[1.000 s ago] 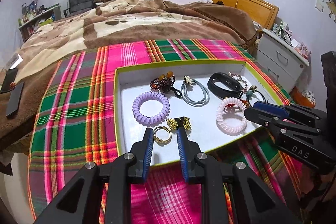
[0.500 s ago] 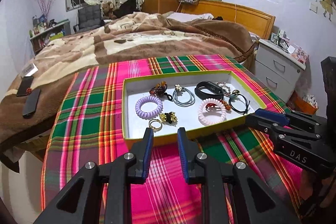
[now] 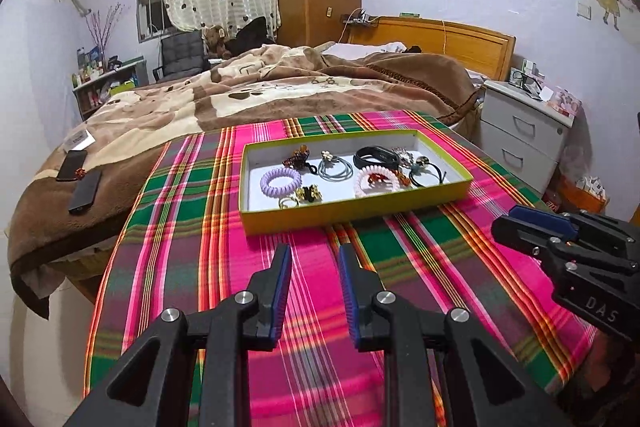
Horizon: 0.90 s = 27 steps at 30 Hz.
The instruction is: Organize jewelry
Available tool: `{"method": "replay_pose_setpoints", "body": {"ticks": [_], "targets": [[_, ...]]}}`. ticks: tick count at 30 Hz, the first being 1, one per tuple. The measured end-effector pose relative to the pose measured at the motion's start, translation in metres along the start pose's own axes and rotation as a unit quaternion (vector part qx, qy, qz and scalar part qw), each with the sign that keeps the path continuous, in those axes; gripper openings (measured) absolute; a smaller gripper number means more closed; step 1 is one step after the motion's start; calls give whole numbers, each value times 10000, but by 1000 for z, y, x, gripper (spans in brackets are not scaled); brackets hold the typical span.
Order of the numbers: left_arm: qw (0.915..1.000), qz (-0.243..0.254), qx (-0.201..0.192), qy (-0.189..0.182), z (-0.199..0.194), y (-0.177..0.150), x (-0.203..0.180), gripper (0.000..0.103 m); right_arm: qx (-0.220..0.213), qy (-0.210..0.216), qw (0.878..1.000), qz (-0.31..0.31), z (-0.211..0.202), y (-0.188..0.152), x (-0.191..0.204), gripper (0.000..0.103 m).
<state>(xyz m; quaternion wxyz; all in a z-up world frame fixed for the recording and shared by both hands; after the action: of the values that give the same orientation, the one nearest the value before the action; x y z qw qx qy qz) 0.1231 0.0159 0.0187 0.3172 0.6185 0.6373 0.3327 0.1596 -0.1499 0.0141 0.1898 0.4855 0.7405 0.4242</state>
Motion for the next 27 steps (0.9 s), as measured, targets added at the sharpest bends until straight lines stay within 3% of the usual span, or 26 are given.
{"method": "replay_pose_setpoints", "body": {"ticks": [3,7,17,27], "targets": [[10000,-22,-33,-3,-9,-8,-2,24,-80,-10,10000,-27,-12,-8,4,28],[10000,-39,-71,21,-21,-21,-4,24,-144,-18,9999,-81,-23,-20,9,40],[10000,26,-94,11,-37,-45,-10,24,-80,-74,9999,-83,-36,-44,15,41],[9995,29,-309,78,-50,-46,-8,24,-149,-100,9998,-132,-43,-48,18,41]]}}
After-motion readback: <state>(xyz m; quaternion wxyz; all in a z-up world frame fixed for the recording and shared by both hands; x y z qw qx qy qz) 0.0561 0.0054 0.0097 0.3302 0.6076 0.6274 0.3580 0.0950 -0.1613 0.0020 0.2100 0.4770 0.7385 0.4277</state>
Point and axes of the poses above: each gripper's, at about its wrist camera, not at the fingertips, and z roughly the way its jaws point, x to its left, y to its top, the point moved 2 cm from there along z, roughly the way its jaws point, and after that the axes turned 2 degrees about -x, right-handed, at the moved point
